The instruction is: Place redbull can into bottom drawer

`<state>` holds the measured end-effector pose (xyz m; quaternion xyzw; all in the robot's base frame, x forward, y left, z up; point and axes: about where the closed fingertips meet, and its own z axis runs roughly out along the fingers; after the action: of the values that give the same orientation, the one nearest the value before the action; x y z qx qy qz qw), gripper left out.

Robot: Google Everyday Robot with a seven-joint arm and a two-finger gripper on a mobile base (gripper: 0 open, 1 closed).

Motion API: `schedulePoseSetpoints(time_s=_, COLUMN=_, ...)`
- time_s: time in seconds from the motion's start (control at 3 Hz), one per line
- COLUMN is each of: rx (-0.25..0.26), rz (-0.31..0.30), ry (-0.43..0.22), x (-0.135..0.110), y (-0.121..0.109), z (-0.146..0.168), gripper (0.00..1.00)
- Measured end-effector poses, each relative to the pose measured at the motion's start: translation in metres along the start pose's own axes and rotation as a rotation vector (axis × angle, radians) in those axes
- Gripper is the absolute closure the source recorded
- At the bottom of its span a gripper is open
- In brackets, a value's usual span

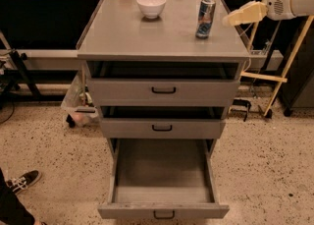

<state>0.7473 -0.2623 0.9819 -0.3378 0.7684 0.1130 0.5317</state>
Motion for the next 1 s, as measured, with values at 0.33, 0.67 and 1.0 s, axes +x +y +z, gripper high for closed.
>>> schedulePoseSetpoints(time_s=0.33, rx=0.063, rz=0.004, ry=-0.04, x=-0.009, y=-0.015, z=0.004, gripper=0.0)
schedulePoseSetpoints(time_s=0.67, rx=0.014, rz=0.06, ry=-0.033, x=0.011, y=-0.007, z=0.031, gripper=0.0)
schedulePoseSetpoints(time_s=1.0, rx=-0.004, rz=0.127, ry=-0.007, x=0.037, y=-0.004, z=0.084, gripper=0.0)
